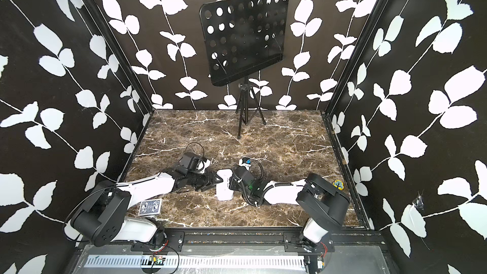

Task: Insert the battery into the alarm
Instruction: Install the cover on the alarm.

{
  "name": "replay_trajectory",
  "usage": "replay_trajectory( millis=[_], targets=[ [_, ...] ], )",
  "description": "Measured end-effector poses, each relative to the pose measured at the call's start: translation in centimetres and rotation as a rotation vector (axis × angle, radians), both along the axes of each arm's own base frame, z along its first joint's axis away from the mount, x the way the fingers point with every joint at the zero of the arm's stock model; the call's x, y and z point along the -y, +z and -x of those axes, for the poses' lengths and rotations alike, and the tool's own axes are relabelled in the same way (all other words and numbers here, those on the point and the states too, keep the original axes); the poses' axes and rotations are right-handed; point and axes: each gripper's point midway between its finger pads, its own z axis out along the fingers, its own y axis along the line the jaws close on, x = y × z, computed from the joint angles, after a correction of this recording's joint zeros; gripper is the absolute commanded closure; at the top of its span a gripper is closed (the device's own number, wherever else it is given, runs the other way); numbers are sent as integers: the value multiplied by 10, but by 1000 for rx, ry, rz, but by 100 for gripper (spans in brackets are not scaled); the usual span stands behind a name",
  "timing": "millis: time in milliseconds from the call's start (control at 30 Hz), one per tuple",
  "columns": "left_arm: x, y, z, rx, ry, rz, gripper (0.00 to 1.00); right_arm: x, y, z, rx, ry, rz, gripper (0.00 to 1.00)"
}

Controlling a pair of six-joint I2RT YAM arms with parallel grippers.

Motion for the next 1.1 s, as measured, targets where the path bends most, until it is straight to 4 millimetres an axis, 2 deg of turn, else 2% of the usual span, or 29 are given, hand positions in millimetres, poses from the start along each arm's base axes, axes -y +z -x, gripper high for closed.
replay_trajectory(
  millis=[167,867,967,1033,1100],
  targets=[
    [-1,-1,0,-7,7,1,53,-3,0,2,-1,3,23,81],
    [-4,-8,-1,-42,53,10,56,-20,0,-10,41,-39,111,77],
    [-4,-8,-1,-47,54,9,56,-21,1,-10,44,-35,123,71],
    [-4,-8,-2,-48,54,6,56,-22,0,-9,44,-28,150,63],
    [-4,-8,-2,-47,53,-2,56,-21,-1,-5,33,-20,179,60]
  ],
)
